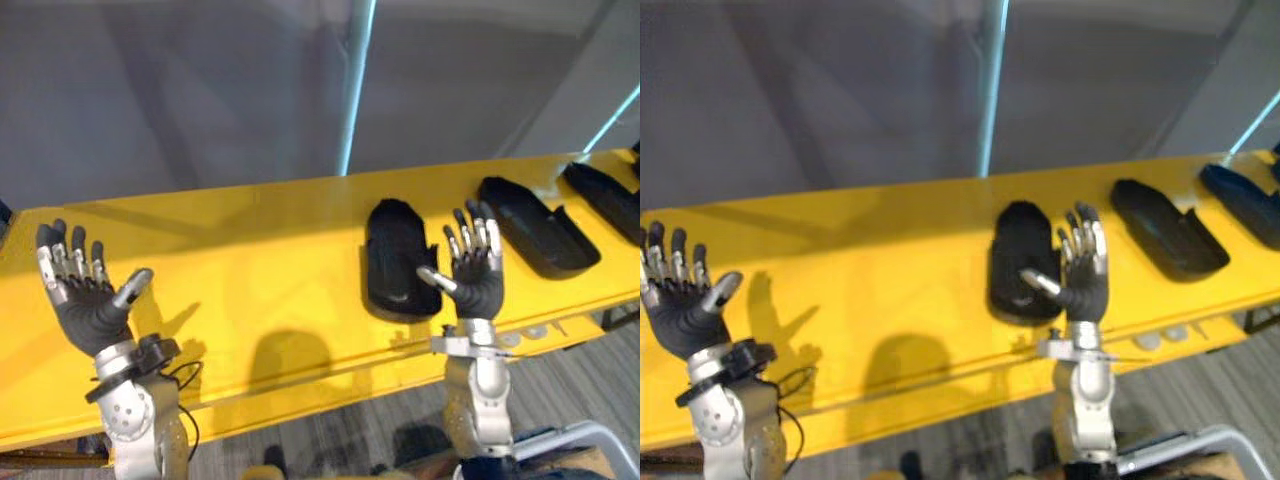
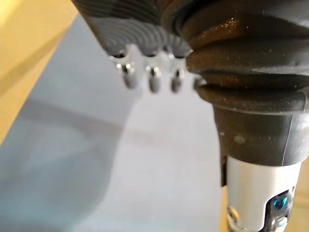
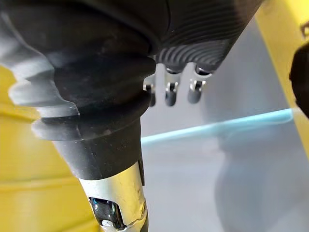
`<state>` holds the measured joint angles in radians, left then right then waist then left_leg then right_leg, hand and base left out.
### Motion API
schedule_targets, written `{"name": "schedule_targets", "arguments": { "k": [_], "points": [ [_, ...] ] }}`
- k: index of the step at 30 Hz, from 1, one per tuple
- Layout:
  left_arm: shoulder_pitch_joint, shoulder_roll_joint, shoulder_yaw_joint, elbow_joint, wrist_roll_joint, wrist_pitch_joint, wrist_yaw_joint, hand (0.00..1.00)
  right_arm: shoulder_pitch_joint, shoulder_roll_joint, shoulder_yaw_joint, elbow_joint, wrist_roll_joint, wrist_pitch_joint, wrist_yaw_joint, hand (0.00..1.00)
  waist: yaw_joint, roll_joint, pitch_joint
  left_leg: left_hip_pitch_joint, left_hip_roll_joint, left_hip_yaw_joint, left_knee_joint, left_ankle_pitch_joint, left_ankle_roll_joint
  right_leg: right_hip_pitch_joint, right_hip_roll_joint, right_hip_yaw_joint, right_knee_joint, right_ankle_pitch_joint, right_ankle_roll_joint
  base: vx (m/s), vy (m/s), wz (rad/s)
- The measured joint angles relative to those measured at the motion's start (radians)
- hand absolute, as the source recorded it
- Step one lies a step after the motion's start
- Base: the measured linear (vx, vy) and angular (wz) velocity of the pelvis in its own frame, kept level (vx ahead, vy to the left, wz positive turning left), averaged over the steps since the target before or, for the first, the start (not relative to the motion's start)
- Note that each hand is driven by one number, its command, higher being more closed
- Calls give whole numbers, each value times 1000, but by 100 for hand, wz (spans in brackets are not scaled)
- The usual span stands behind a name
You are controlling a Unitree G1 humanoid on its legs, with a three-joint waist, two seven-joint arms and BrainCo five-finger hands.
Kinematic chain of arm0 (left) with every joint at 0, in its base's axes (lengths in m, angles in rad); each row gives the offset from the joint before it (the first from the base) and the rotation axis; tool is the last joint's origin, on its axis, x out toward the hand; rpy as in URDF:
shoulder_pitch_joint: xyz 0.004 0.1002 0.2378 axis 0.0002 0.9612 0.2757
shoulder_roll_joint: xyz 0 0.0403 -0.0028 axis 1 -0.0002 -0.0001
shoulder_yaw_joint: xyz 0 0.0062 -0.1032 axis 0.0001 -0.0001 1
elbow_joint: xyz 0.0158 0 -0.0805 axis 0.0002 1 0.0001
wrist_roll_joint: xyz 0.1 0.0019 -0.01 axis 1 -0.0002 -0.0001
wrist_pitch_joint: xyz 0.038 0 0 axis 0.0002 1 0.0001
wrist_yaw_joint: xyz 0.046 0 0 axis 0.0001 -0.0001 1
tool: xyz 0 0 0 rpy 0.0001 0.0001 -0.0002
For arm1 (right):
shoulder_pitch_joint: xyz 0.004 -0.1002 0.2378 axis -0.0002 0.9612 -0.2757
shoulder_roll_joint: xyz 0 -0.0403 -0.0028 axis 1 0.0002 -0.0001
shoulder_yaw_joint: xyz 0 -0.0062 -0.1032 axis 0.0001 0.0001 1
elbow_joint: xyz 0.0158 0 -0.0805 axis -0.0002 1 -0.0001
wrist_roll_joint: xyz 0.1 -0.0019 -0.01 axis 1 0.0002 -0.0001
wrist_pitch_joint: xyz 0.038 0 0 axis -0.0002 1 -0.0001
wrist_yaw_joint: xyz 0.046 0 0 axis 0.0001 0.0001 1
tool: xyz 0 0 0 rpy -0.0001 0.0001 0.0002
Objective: Walk over and take plastic housings, then place them on the shelf
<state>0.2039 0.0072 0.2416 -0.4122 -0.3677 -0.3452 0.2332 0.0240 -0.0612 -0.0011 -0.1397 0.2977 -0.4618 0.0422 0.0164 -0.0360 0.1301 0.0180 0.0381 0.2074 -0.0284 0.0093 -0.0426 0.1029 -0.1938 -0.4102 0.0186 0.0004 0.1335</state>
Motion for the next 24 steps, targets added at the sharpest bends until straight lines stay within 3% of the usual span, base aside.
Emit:
{"name": "schedule_targets", "arguments": {
  "k": [2,3,4,14,17,18,22,24],
  "points": [
    [18,-24,-49,-2,-2,7,-38,0,1,-31,-22,-3,1,29,-13,0,-1,50,-15,13,23,7,-23,6,-16,4,26,2,-12,0,-1,141,-166,-2],
    [19,-24,-54,-3,-10,11,-51,0,1,-36,-25,-3,1,37,-22,0,-1,59,-21,20,28,14,-35,11,-23,5,32,4,-11,0,-1,112,-93,-8],
    [30,-15,-58,-42,-28,20,-101,0,22,16,-24,-42,-19,88,-42,0,-34,27,-33,50,6,50,-60,34,-9,2,18,36,-11,6,-17,27,-17,-3],
    [30,-15,-35,-44,-20,19,-74,0,42,15,-73,-43,-17,88,-43,0,-33,25,-30,46,3,26,-60,47,-8,5,19,27,-10,9,-19,1,3,3],
    [31,-18,52,-69,33,14,26,0,42,15,-126,-60,-16,88,-39,0,-33,23,-23,47,5,22,-60,48,-8,6,20,26,-6,8,-21,-4,1,2],
    [31,-18,111,-90,84,6,93,0,41,15,-136,-80,-14,88,-35,0,-33,23,-13,48,6,21,-60,47,-9,6,20,27,-4,4,-26,0,0,0],
    [31,-20,297,-150,259,-85,318,0,34,14,-135,-154,15,88,24,0,-27,19,3,49,6,21,-60,44,-12,6,20,29,-4,-3,-31,0,0,0],
    [30,-19,323,-166,298,-108,360,0,15,13,-103,-158,25,88,53,0,-23,19,3,48,6,20,-60,44,-12,6,20,29,-4,-4,-30,0,0,0]
  ]
}}
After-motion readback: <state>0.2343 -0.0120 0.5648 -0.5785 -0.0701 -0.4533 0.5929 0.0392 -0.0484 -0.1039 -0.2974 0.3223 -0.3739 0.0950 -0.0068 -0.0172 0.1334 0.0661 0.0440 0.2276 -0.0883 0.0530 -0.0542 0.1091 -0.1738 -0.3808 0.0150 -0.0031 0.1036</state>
